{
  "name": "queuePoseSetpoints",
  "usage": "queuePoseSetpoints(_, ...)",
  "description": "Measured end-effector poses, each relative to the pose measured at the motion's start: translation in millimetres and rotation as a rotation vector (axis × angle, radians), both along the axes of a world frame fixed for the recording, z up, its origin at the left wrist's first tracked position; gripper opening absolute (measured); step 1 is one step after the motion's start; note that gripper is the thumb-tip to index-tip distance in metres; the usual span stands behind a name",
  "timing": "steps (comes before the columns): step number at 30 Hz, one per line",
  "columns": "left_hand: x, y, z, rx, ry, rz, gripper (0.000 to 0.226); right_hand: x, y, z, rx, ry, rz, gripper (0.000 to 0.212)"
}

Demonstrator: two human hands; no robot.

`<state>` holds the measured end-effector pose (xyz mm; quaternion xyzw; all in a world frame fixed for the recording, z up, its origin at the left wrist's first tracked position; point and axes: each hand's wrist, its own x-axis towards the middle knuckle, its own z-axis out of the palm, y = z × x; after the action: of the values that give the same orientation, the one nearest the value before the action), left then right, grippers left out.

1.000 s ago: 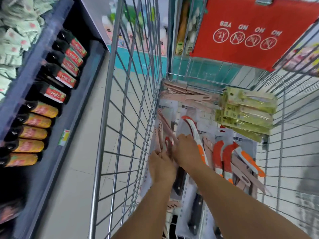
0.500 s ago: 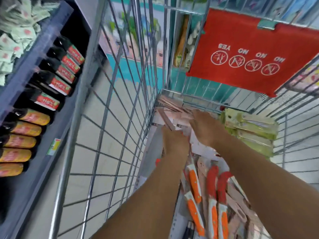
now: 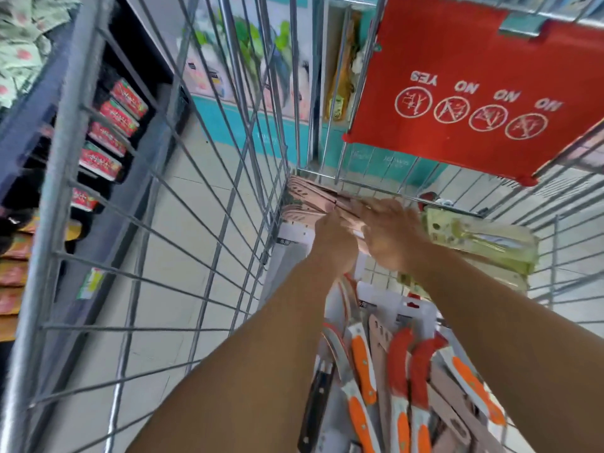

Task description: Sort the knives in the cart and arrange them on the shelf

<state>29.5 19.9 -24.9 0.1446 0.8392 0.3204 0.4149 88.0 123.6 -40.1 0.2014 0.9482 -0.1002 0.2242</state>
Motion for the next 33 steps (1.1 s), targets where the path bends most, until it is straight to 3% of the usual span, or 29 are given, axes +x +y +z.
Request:
queuePoseSetpoints(7, 14.8, -24.7, -3.9, -0.088, 0.199, -0.233, 0.072, 7.4, -13.0, 14.1, -0.056, 0.065, -0.056, 0.059)
queuePoseSetpoints(14, 49.4, -89.3, -10.3, -0.203, 0.377, -0.256, 0.066, 48.5, -71.4, 19.0, -0.141, 0.293, -0.147, 0.054)
queuePoseSetpoints(19, 89.6, -144.6, -11.7, -0.188, 0.375, -0.175, 0.051, 89.8, -128.9, 13.1, -0.249, 0.150, -0.240, 0.061)
queuePoseSetpoints(22, 109.7, -171.6, -14.2, -0.268, 0.414, -0.241, 0.065, 113.2, -158.5, 9.9, -0.237, 0.109, -0.243, 0.056)
queuePoseSetpoints(27, 132.2, -200.7, -9.0, -0.427, 0.301, -0.226, 0.078, 148.3, -200.7, 2.2, -0.275, -0.003, -0.289, 0.077)
queuePoseSetpoints(33, 145.6, -223.2, -5.5, -0.401, 0.325, -0.301, 0.083, 174.9, -226.7, 7.4, -0.267, -0.027, -0.339, 0.078)
